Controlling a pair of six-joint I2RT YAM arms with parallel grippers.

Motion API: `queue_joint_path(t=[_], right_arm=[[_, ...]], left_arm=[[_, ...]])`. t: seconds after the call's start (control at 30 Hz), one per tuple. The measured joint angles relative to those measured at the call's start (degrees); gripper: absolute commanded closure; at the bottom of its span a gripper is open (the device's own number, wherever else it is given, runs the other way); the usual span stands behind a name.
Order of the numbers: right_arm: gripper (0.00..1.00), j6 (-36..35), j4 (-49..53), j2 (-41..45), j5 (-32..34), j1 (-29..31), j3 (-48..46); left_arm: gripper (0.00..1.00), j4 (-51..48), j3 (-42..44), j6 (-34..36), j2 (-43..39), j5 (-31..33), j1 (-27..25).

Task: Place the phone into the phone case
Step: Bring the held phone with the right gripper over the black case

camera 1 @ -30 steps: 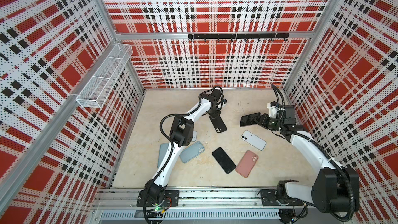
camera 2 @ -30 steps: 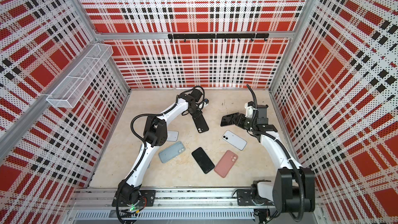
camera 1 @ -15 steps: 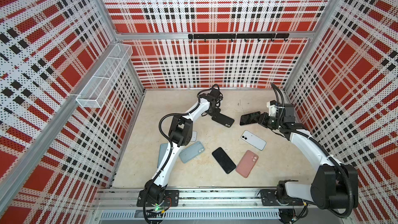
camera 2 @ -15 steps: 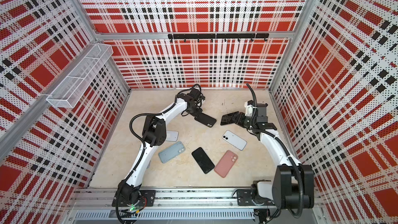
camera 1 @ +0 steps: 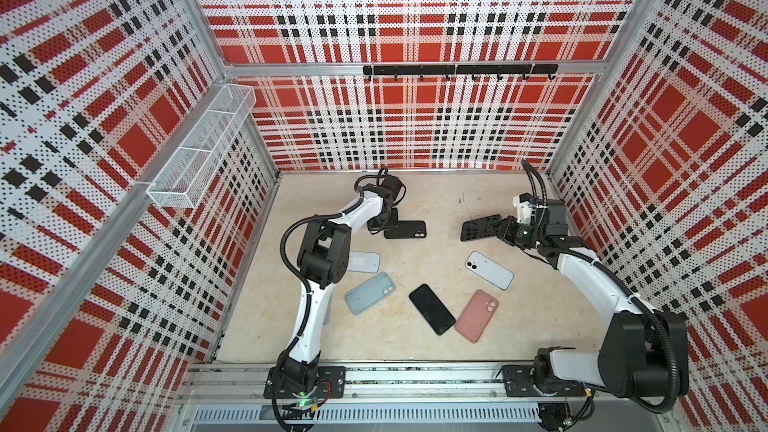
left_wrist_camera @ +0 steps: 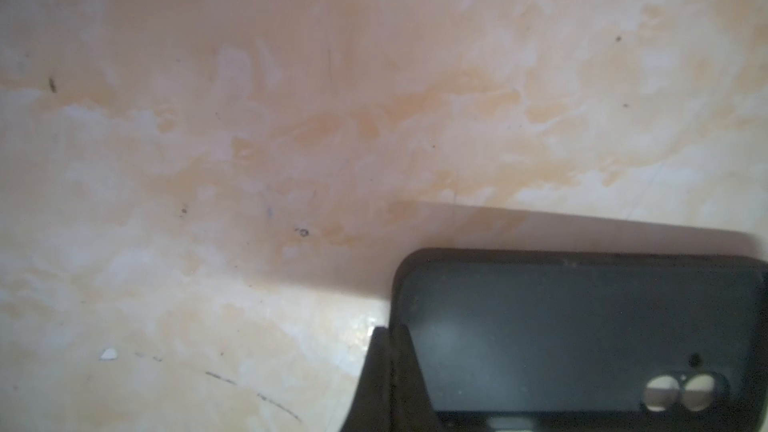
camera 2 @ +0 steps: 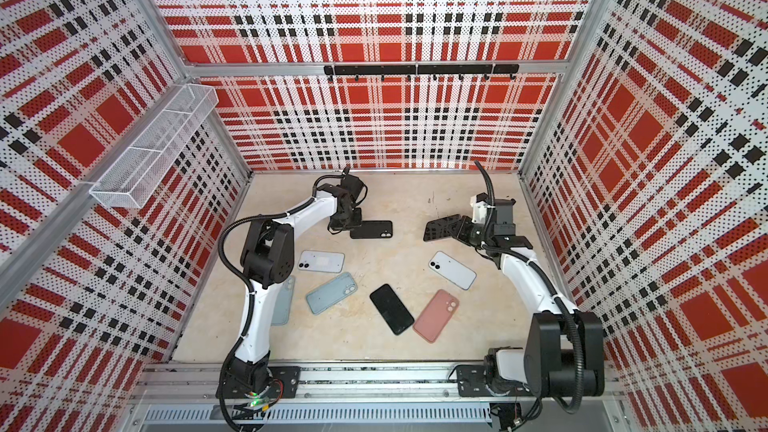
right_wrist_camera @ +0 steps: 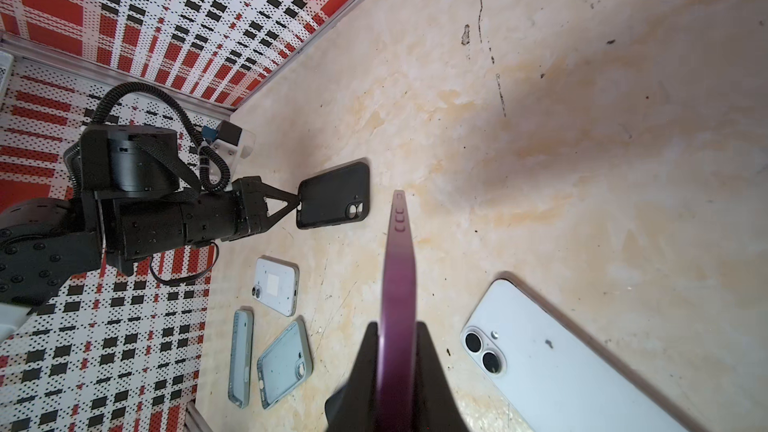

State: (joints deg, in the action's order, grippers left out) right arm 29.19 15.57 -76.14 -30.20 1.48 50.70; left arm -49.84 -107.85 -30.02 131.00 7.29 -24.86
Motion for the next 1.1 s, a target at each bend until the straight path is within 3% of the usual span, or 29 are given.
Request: queue_joint_path(t=[0.13,0.27,0.4,0.6,0.77,0.9,1.1], right_arm=[[1.00,0.20,-0.15,-1.05,-1.31,0.00,0.00],[1.00,0.11,-0.28,-2.49,-2.40,0.92,0.74],[1.00,-0.26,0.59,-5.79,-2.36,3.04,4.74],[1.00,-0.39,0.11,-13.60,-2.38,8.22,14.32],[1.00,0.57,-3.06,-23.87,-4.24,12.48,22.67],[1.00,1.11,-3.80,-33.00,-6.27,15.21,30.58],[1.00,1.27,-3.45,-42.75,-7.39,17.94,40.00]], left_arm=[[1.00,1.97,0.00,-2.67,0.00,-0.85,-0.31],[0.78,3.30,0.15,-3.26,-0.37,-1.14,-0.28],[0.65,5.05,2.69,-2.16,-3.80,-2.01,0.44],[0.39,15.65,16.92,-1.46,-18.12,-9.16,4.44],[0.34,29.35,28.63,-2.60,-27.43,-18.93,9.92],[0.33,38.16,34.53,-4.87,-27.82,-25.07,12.04],[0.33,46.05,41.13,-8.96,-25.20,-29.31,12.09]])
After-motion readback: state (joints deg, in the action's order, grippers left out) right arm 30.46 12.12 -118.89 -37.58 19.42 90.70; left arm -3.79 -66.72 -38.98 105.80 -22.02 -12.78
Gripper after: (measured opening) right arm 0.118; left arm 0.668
